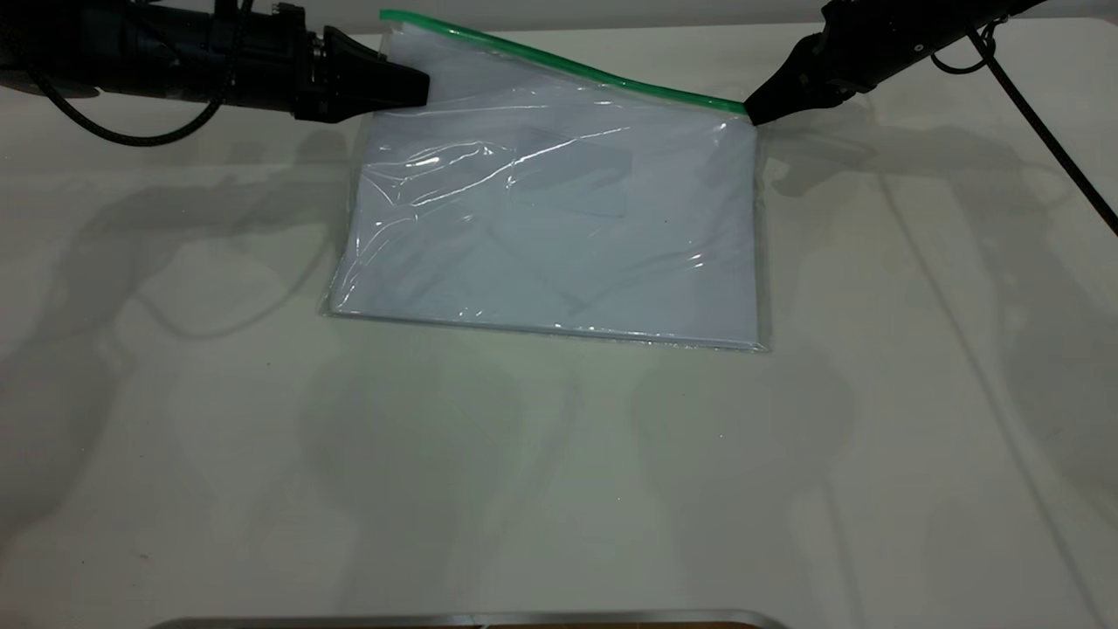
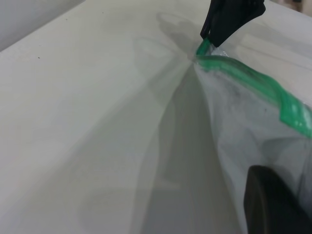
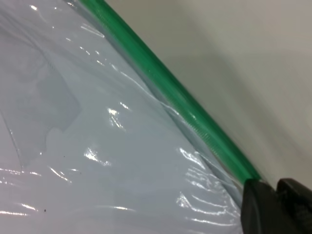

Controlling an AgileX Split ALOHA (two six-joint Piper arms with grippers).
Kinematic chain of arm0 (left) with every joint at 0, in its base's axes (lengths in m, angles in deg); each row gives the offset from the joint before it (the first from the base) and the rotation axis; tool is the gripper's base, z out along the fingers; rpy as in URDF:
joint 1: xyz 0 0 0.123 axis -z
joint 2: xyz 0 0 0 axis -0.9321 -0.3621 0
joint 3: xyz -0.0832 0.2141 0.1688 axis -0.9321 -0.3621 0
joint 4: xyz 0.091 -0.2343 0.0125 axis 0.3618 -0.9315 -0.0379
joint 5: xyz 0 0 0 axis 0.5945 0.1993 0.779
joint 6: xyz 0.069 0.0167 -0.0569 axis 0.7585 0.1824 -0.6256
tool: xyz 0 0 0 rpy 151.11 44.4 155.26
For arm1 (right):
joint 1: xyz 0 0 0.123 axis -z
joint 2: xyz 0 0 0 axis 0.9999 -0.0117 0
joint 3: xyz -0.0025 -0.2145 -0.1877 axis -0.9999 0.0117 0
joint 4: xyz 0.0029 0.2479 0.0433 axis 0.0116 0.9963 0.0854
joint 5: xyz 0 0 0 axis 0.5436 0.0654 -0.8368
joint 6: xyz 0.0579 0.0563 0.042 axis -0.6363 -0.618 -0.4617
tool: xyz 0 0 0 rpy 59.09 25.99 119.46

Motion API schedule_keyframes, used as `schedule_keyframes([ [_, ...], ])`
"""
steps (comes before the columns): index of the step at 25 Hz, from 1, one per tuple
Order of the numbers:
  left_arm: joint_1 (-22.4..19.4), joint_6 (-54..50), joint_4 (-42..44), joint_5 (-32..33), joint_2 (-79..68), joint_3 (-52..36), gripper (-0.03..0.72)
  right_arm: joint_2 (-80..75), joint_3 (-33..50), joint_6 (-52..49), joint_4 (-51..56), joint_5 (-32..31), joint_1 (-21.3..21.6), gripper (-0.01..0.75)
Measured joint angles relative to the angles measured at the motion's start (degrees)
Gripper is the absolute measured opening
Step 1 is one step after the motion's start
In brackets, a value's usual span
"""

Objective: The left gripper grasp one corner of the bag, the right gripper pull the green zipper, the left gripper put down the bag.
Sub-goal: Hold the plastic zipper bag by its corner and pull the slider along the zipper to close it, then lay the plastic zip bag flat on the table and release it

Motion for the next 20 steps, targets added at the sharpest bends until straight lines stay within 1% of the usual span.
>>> schedule_keyframes([
  [3,-0.05,0.00,0.13,0.00,0.00,0.00,0.050,0.00,0.00,-0.41,0.72,0.00,0.00,0.080],
  [4,-0.05,0.00,0.28,0.00,0.00,0.00,0.050,0.00,0.00,-0.47,1.11,0.25,0.00,0.108],
  [6,-0.05,-0.05,1.06,-0.68,0.00,0.00,0.052,0.00,-0.30,-0.51,1.58,0.70,-0.11,0.190],
  [7,0.03,-0.52,1.68,-1.20,0.00,0.00,0.058,0.06,-0.71,-0.51,1.64,0.24,-0.20,0.248],
  [9,0.29,-3.03,3.42,-3.20,0.00,0.00,0.082,0.54,-2.06,-0.59,1.64,-3.00,-0.95,0.369],
  [11,0.61,-7.50,5.73,-5.74,-0.20,0.00,0.141,2.08,-3.36,-1.32,1.51,-7.73,-2.19,0.456],
  [13,0.80,-12.79,8.06,-7.55,-0.51,0.00,0.226,4.65,-4.78,-3.57,1.27,-12.17,-3.88,0.500],
  [15,0.80,-18.08,10.26,-7.78,-0.56,0.00,0.336,8.51,-5.67,-6.38,1.20,-14.50,-5.50,0.512],
  [17,0.48,-24.07,11.16,-7.46,-0.35,0.00,0.420,12.35,-6.20,-10.38,1.26,-15.80,-7.11,0.516],
  [18,0.24,-28.25,11.39,-7.06,-0.11,0.00,0.446,14.25,-6.28,-12.11,1.31,-16.09,-7.94,0.517],
  [20,-0.70,-36.99,12.05,-6.35,1.50,0.00,0.466,17.39,-6.32,-15.82,1.36,-17.16,-9.42,0.518],
])
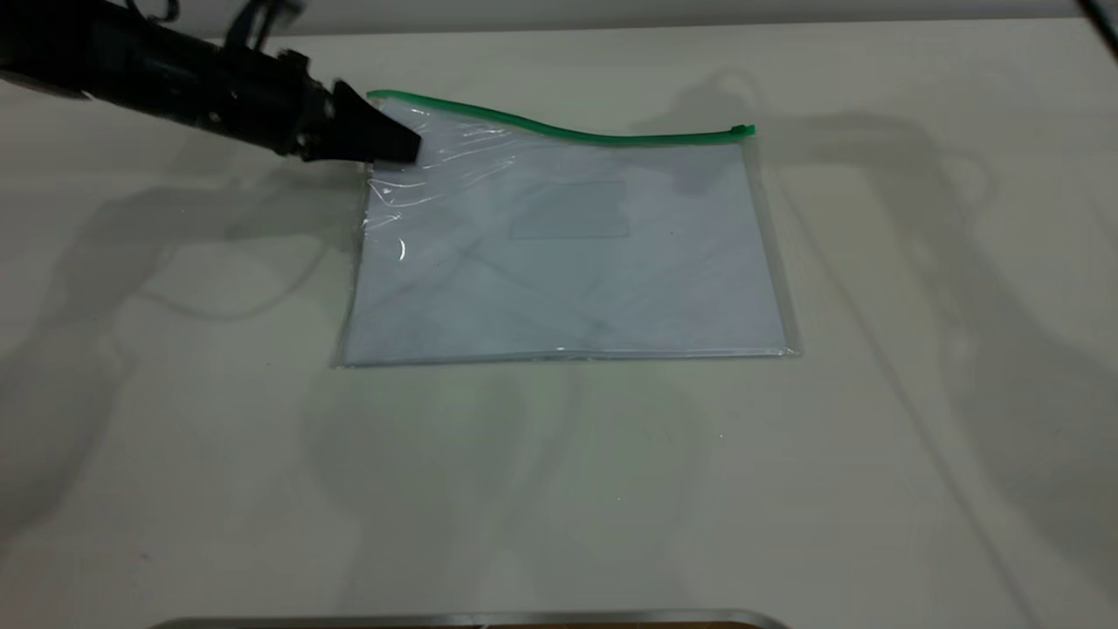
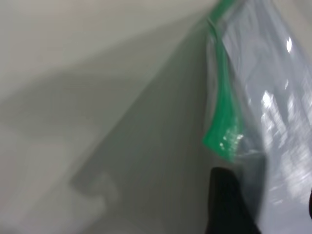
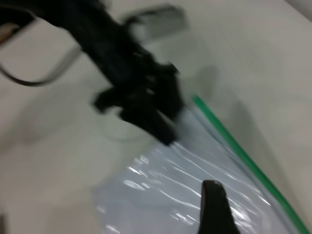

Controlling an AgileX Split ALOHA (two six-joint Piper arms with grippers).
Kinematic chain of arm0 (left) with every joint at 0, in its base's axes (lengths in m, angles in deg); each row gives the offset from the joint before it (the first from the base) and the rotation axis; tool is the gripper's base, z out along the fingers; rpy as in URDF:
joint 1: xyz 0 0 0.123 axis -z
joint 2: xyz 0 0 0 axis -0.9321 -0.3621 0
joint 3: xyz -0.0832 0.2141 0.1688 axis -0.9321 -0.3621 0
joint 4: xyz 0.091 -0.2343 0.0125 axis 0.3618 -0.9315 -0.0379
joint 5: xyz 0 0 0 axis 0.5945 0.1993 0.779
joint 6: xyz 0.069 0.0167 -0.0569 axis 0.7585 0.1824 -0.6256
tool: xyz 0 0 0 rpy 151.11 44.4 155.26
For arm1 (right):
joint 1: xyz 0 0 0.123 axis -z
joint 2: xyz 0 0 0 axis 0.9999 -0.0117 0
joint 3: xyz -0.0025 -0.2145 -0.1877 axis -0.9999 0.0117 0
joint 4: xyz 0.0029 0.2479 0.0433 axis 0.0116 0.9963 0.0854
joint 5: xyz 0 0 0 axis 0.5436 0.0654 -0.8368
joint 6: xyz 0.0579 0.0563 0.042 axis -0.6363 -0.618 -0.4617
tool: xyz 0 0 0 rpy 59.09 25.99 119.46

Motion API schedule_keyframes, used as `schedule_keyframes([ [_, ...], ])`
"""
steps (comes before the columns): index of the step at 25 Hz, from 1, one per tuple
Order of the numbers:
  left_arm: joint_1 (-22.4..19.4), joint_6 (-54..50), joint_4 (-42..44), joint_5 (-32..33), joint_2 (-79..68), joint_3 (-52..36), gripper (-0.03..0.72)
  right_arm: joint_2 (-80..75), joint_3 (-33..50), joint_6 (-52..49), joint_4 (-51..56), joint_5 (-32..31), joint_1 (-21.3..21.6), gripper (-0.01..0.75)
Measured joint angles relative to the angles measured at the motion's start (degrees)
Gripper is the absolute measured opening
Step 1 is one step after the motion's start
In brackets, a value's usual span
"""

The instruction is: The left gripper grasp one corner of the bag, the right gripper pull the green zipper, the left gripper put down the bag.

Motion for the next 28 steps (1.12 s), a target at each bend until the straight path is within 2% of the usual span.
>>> schedule_keyframes([
  [3,-2.29,-11.49,1.87,1.98,4.73,0.00,0.470,4.08,0.00,-6.49,-0.23,-0.73,-1.38,0.518],
  [10,-7.37,-22.57,4.35,12.21,20.18,0.00,0.459,16.35,0.00,-20.06,-0.88,-1.31,-1.54,0.479],
  [15,-8.68,-30.63,7.50,12.99,32.91,0.00,0.427,27.01,0.00,-33.05,-4.50,-1.84,-1.54,0.452],
  [24,-8.85,-44.73,30.52,12.99,58.42,0.00,0.414,46.23,0.46,-48.21,-21.72,-1.84,-1.54,0.450],
  [28,-8.85,-52.05,41.48,12.99,68.46,0.00,0.414,56.20,7.22,-51.03,-30.11,-1.84,-1.54,0.450],
])
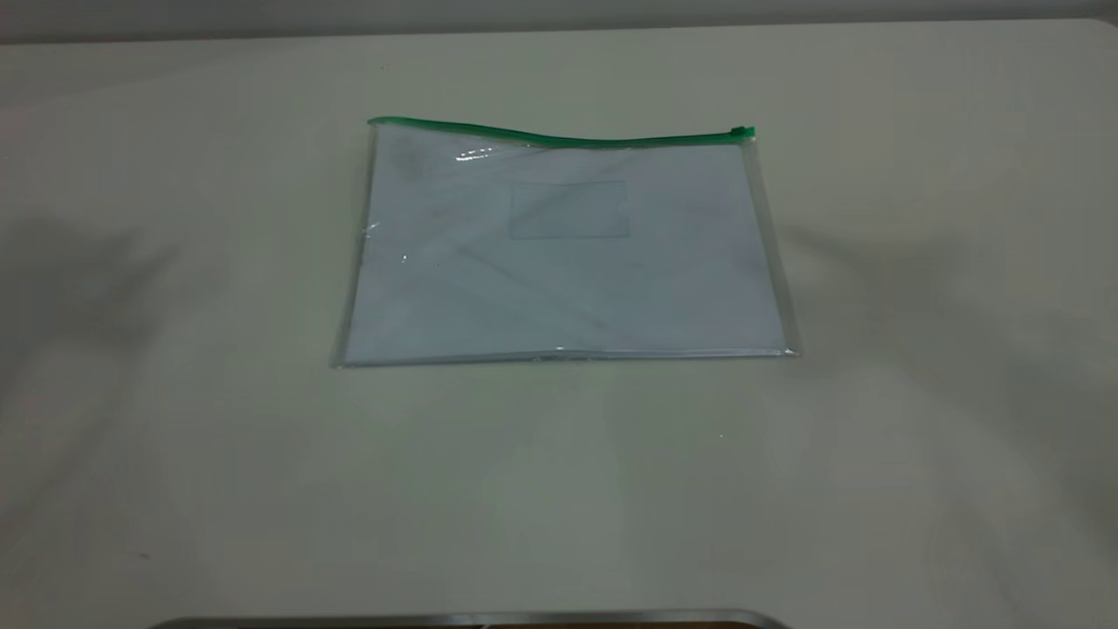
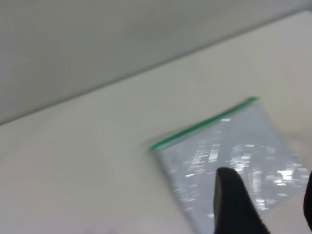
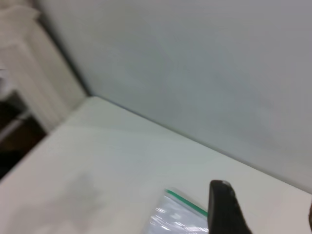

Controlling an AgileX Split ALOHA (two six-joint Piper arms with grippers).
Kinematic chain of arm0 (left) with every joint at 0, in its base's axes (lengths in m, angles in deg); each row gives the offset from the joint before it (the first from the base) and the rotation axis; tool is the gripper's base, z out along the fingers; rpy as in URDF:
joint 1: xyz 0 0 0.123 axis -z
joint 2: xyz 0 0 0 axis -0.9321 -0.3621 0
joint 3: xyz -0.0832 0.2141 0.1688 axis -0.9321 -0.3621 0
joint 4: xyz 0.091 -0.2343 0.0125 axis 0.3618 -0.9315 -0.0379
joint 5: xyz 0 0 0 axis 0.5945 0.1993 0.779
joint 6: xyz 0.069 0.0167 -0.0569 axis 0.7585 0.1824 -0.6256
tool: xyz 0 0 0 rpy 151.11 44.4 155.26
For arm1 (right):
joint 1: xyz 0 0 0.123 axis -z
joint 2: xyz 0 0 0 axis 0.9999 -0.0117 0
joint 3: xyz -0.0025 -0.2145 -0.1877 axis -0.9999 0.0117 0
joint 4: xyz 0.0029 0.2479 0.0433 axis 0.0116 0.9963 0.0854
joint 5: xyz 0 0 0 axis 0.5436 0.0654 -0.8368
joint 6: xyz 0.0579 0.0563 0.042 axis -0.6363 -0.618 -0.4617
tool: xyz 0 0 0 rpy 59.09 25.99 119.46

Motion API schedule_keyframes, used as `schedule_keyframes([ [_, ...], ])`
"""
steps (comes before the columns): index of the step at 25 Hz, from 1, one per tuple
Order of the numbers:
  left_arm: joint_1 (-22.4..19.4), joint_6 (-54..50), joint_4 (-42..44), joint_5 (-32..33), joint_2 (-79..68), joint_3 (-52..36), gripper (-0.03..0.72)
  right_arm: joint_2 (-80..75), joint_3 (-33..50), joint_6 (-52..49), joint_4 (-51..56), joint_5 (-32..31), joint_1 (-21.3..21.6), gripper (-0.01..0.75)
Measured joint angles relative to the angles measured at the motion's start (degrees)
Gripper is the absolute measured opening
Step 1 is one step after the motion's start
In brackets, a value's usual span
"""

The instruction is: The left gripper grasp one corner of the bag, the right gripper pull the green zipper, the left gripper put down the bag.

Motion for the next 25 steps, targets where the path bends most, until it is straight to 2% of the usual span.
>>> schedule_keyframes([
  [5,0.00,-7.59,10.82,0.04,9.06,-0.89,0.414,12.89,17.66,-2.37,-8.12,0.00,0.00,0.450],
  [9,0.00,-10.08,15.34,0.04,15.46,-7.08,0.414,22.78,34.23,-5.54,-15.07,0.00,0.00,0.450],
  [17,0.00,-13.10,18.89,0.04,25.39,-31.99,0.414,36.18,65.11,-16.72,-29.47,0.00,0.00,0.448],
  [25,0.00,-14.84,20.03,-0.02,31.36,-59.68,0.414,43.62,91.33,-20.25,-31.73,0.87,0.00,0.418],
])
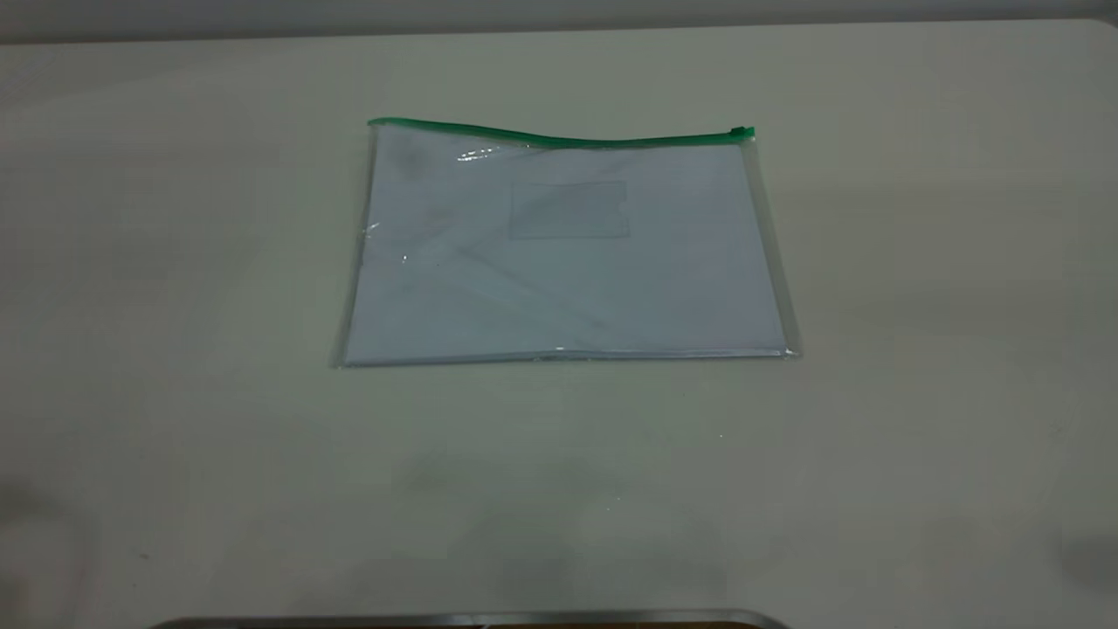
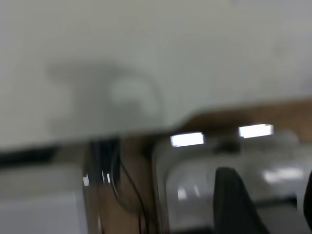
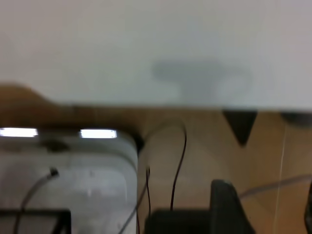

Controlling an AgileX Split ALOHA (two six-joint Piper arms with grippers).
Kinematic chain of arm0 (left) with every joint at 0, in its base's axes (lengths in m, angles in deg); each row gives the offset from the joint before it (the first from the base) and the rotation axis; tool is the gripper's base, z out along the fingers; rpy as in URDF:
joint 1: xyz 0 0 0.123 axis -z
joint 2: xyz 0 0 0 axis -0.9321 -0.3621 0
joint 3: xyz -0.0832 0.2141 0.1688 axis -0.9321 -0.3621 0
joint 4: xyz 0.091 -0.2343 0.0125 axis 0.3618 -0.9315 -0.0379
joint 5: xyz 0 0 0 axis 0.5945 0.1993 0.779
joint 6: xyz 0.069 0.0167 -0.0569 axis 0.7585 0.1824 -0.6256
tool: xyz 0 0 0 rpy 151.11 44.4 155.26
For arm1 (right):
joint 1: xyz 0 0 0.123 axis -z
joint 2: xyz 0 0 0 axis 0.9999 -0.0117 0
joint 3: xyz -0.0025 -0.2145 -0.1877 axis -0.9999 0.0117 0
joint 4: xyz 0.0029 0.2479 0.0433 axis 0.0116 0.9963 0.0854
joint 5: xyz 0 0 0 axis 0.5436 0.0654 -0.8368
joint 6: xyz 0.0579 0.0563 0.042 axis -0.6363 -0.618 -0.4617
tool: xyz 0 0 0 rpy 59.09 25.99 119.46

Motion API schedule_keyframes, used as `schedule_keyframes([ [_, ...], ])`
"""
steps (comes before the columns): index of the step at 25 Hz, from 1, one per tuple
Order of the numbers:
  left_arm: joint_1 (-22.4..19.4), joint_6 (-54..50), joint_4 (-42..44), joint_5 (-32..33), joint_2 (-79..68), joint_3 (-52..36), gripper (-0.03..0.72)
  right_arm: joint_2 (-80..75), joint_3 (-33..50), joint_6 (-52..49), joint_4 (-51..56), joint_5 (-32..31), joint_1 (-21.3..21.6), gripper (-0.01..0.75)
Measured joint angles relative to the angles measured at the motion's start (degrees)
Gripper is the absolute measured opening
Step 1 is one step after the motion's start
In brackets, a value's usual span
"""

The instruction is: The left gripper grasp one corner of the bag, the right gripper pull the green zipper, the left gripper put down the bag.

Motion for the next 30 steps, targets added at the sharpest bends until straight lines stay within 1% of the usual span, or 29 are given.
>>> schedule_keyframes([
  [3,0.00,0.06,1.43,-0.88,3.13,-7.61,0.414,3.18,5.56,-0.16,-0.05,0.88,0.00,0.408],
  [8,0.00,-0.29,1.92,-2.20,10.16,-14.89,0.414,8.22,7.29,-0.17,-1.48,5.29,0.00,0.403],
  [11,0.00,-1.34,1.98,-2.88,15.45,-15.97,0.414,9.50,8.17,-0.49,-2.87,6.06,0.00,0.403],
  [20,0.00,-3.52,2.09,-2.96,32.95,-16.02,0.414,9.66,8.25,-0.59,-2.13,6.17,0.00,0.402],
  [23,2.20,-4.63,2.76,-2.94,38.33,-16.02,0.414,9.66,8.25,-0.59,-2.13,6.17,0.00,0.402],
  [28,9.70,-5.54,2.89,-2.42,45.23,-16.02,0.414,9.66,8.25,-0.59,-2.07,6.17,0.00,0.402],
  [30,11.35,-5.66,2.72,-2.29,47.63,-16.02,0.414,10.05,8.25,-0.63,-1.87,6.20,0.00,0.402],
])
